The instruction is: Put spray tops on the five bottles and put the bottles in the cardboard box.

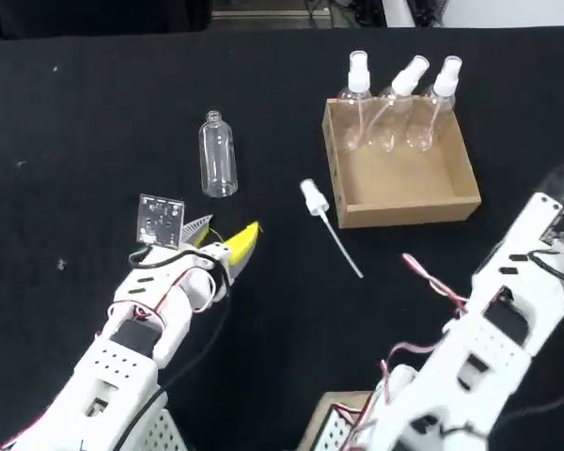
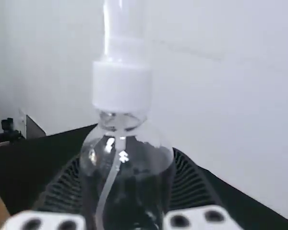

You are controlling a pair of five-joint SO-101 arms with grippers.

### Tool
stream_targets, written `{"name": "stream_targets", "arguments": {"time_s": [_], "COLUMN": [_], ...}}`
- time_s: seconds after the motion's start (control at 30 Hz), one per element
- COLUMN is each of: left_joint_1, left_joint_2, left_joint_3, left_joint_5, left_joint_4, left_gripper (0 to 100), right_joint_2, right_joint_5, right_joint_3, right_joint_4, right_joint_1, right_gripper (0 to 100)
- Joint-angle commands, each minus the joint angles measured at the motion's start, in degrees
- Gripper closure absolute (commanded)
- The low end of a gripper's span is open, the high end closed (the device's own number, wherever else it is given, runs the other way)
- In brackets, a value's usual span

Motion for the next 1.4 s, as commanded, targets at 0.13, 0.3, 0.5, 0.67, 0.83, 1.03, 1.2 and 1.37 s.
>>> {"name": "stream_targets", "arguments": {"time_s": [0.13,0.3,0.5,0.67,0.83,1.03,1.2,1.37], "left_joint_1": [1.36,1.36,1.36,1.36,1.36,1.36,1.36,1.27], "left_joint_2": [-1.05,-1.05,-1.05,-0.62,-0.62,-0.79,-0.88,-0.88], "left_joint_3": [-0.57,-0.48,-0.48,-0.75,-0.84,-0.84,-0.84,-0.84], "left_joint_5": [-3.25,-3.87,-3.87,-3.87,-3.96,-3.96,-3.96,-3.96], "left_joint_4": [-1.23,-1.23,-1.23,-1.23,-1.23,-1.23,-1.23,-1.23], "left_gripper": [75,75,75,75,75,75,75,75], "right_joint_2": [25.71,38.90,51.47,60.53,68.88,75.82,78.46,79.25], "right_joint_5": [0.09,0.00,0.00,0.00,-0.18,-2.81,-2.64,-2.64], "right_joint_3": [-2.42,-4.70,-8.75,-13.05,-17.19,-19.03,-18.95,-18.86], "right_joint_4": [-22.07,-32.97,-42.90,-47.03,-50.46,-57.76,-59.43,-59.69], "right_joint_1": [2.64,2.46,3.96,4.57,6.24,7.65,7.47,7.38], "right_gripper": [98.8,98.8,98.8,98.8,98.8,98.7,95.0,82.7]}}
